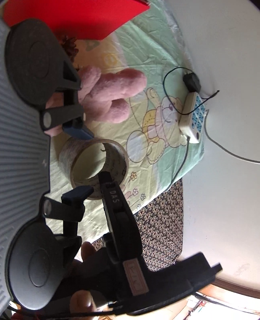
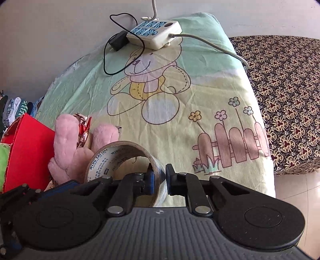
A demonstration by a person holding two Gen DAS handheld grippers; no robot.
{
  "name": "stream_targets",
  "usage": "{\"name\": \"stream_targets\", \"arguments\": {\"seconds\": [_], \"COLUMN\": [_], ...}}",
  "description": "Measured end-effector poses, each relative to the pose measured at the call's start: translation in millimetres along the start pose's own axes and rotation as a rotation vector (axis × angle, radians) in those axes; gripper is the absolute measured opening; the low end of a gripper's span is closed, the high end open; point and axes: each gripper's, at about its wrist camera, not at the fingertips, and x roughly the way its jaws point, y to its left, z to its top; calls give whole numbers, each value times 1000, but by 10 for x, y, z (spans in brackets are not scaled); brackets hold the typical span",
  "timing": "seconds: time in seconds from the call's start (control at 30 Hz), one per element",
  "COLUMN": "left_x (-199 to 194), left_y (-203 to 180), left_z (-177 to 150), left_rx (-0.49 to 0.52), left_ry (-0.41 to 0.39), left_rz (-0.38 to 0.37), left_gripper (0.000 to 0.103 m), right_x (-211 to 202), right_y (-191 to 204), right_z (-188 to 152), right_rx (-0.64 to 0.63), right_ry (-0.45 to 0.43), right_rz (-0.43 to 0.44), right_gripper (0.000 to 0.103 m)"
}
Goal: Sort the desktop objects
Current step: 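Grasp the rim of the packing tape roll with the right gripper, then carry the tape roll with the right gripper over the red box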
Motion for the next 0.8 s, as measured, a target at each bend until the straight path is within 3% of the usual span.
{"name": "stream_targets", "arguments": {"seconds": [0.13, 0.27, 0.37, 0.57, 0.8], "left_x": [183, 226, 146, -385, -1160], "left_y": [81, 113, 21, 83, 540], "left_z": [-1, -21, -34, 123, 116], "left_rx": [-52, -81, -44, -35, -52], "left_ry": [45, 64, 48, -84, -244], "left_rz": [-15, -54, -47, -42, 58], "left_gripper": [33, 32, 32, 32, 32], "right_x": [-59, -123, -204, -600, -805], "right_y": [-53, -119, -104, 206, 961], "right_z": [-45, -86, -119, -67, 39], "right_rx": [7, 29, 40, 4, -77], "right_ry": [-6, -9, -25, -148, -223], "right_rz": [-28, -42, -55, -28, 84], "right_gripper": [14, 14, 14, 13, 13]}}
